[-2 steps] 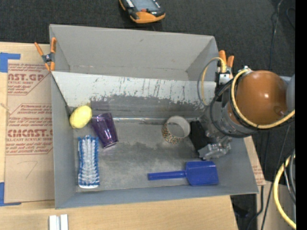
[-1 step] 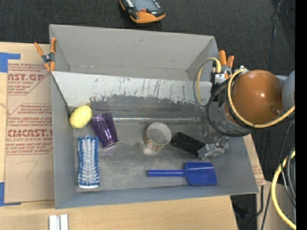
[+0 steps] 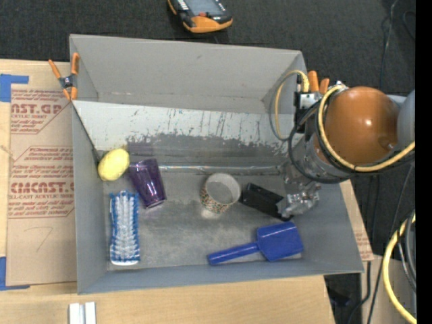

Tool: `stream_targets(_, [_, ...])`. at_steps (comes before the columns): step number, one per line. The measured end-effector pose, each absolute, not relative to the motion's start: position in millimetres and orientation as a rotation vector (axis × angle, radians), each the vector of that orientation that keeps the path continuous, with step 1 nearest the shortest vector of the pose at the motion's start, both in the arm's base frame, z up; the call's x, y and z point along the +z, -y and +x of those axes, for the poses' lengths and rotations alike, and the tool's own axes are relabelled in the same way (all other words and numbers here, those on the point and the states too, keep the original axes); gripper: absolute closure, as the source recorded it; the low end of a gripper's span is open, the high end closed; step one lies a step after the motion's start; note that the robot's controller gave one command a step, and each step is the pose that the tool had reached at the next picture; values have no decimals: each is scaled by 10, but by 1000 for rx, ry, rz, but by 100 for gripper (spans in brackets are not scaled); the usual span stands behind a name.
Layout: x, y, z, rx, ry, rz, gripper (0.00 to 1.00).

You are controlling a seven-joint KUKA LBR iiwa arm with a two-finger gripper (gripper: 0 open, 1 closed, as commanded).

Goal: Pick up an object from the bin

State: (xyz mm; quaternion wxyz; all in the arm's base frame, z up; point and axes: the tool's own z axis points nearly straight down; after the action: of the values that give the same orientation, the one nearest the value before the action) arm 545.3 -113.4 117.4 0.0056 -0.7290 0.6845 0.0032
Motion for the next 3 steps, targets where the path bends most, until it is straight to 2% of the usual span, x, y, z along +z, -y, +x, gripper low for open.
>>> stream_targets(1, [1814, 1033, 5517, 10, -1969, -2429, 100])
stream_targets(2, [1181, 1113, 5542, 22, -1713, -2615, 100])
stream_targets(3, [1734, 838, 5658, 8, -1640, -2657, 100])
